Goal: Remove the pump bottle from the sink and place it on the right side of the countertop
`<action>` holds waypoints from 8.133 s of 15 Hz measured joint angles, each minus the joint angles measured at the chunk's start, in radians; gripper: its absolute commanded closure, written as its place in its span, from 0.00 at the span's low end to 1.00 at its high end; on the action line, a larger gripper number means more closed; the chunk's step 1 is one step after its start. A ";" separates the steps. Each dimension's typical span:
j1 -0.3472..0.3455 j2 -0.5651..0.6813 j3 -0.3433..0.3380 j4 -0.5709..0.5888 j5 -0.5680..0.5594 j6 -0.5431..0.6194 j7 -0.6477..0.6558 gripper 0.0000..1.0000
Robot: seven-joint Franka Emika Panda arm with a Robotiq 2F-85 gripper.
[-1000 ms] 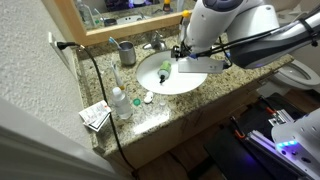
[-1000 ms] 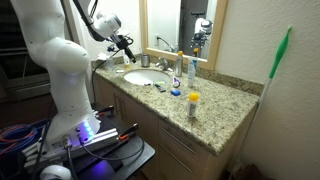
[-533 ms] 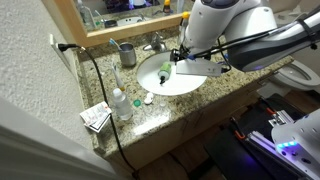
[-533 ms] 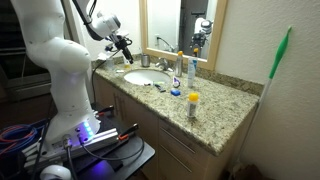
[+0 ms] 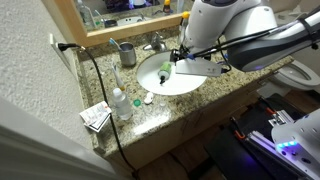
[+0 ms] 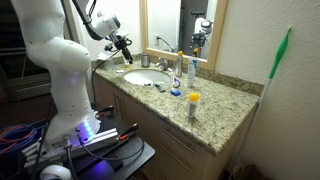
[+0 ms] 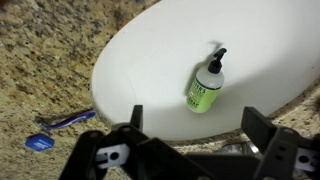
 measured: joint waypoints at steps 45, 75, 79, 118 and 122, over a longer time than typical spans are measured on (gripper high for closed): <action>0.105 0.716 -0.300 0.470 -0.200 0.248 0.172 0.00; 0.180 0.872 -0.405 0.625 -0.130 0.286 0.147 0.92; 0.178 0.857 -0.403 0.615 -0.091 0.287 0.109 0.92; -0.389 0.138 -0.333 0.299 1.744 -0.402 -1.147 0.92; -0.398 0.198 -0.437 0.286 1.935 -0.415 -1.184 0.92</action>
